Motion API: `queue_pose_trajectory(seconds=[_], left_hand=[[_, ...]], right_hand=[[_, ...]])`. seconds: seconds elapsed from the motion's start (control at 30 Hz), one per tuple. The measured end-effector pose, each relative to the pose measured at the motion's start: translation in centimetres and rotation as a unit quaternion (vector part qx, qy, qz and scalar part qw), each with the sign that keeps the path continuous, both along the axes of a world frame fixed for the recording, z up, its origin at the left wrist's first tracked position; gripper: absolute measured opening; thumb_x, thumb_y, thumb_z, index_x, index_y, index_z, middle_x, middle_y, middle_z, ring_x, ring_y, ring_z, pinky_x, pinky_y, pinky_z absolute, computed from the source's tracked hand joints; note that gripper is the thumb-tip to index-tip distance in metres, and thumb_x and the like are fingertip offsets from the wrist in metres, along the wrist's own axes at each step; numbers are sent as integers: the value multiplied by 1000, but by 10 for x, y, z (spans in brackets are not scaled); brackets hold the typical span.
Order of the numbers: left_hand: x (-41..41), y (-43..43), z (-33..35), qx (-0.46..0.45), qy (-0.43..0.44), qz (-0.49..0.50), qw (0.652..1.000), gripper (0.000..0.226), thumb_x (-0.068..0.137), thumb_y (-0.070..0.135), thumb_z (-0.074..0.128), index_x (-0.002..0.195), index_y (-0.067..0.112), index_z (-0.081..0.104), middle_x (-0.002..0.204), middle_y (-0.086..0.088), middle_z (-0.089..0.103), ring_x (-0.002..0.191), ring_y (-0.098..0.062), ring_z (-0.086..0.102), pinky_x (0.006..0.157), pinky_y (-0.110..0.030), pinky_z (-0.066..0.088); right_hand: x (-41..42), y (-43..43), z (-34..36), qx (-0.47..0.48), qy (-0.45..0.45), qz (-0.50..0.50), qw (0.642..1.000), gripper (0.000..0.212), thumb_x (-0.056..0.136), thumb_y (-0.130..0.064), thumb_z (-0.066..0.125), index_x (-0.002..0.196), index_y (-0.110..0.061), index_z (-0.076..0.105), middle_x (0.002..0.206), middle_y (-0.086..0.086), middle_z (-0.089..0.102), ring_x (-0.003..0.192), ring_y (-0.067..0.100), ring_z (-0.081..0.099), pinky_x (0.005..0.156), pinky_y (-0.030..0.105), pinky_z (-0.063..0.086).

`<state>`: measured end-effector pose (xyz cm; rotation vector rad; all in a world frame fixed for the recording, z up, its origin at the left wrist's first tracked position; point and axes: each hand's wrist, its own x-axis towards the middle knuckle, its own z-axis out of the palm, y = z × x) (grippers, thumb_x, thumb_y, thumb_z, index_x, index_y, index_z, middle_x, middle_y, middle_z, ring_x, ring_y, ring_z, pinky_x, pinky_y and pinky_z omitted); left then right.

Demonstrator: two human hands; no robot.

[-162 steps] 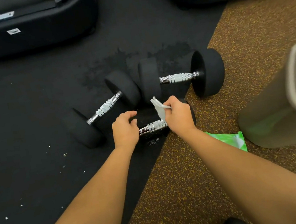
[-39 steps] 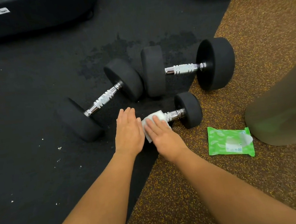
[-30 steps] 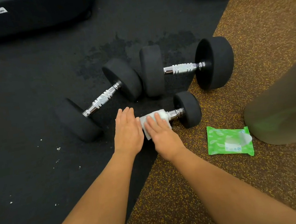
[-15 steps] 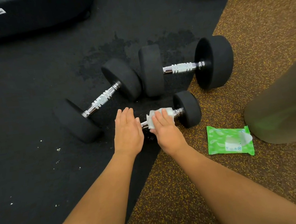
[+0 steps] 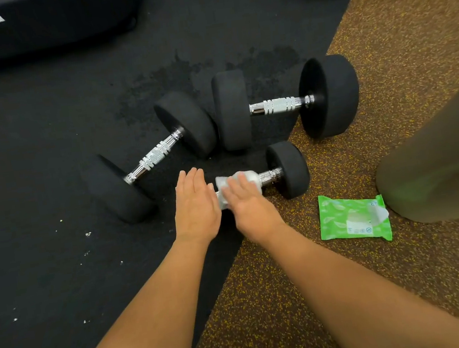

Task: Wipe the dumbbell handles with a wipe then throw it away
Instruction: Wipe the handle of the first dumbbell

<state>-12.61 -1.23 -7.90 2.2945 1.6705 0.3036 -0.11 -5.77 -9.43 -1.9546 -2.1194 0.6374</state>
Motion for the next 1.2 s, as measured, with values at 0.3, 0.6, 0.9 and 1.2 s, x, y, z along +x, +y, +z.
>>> queue_pose_trajectory(seconds=[0.3, 0.6, 0.9, 1.2], left_hand=[[1, -1, 2, 6, 7, -6, 1000, 44, 100, 17, 39, 136, -8, 40, 141, -23, 43, 139, -35, 29, 119, -43, 21], [-1, 1, -4, -18, -15, 5, 1000, 47, 101, 23, 34, 141, -2, 35, 148, -17, 35, 144, -31, 19, 118, -44, 22], [-3, 3, -8, -30, -15, 10, 999, 48, 101, 23, 32, 142, -2, 33, 149, -17, 33, 145, -30, 17, 119, -42, 19], [-3, 2, -6, -24, -22, 5, 999, 47, 101, 22, 35, 142, -1, 33, 149, -16, 34, 145, -30, 17, 119, -41, 20]], right_hand=[[-2, -3, 7, -20, -31, 12, 999, 57, 96, -9, 37, 148, -6, 14, 158, 11, 9, 147, 26, -3, 120, 37, 4], [13, 0, 8, 5, -34, 83, 996, 57, 94, -3, 39, 147, -4, 19, 157, 13, 14, 147, 28, 2, 119, 36, 1], [-10, 22, 5, -3, -39, 47, 998, 47, 92, -11, 43, 139, -1, 38, 142, 14, 42, 138, 31, 26, 115, 43, 21], [12, 10, 9, 27, -34, 44, 998, 49, 92, -4, 44, 140, -2, 36, 146, 15, 37, 140, 29, 25, 118, 37, 16]])
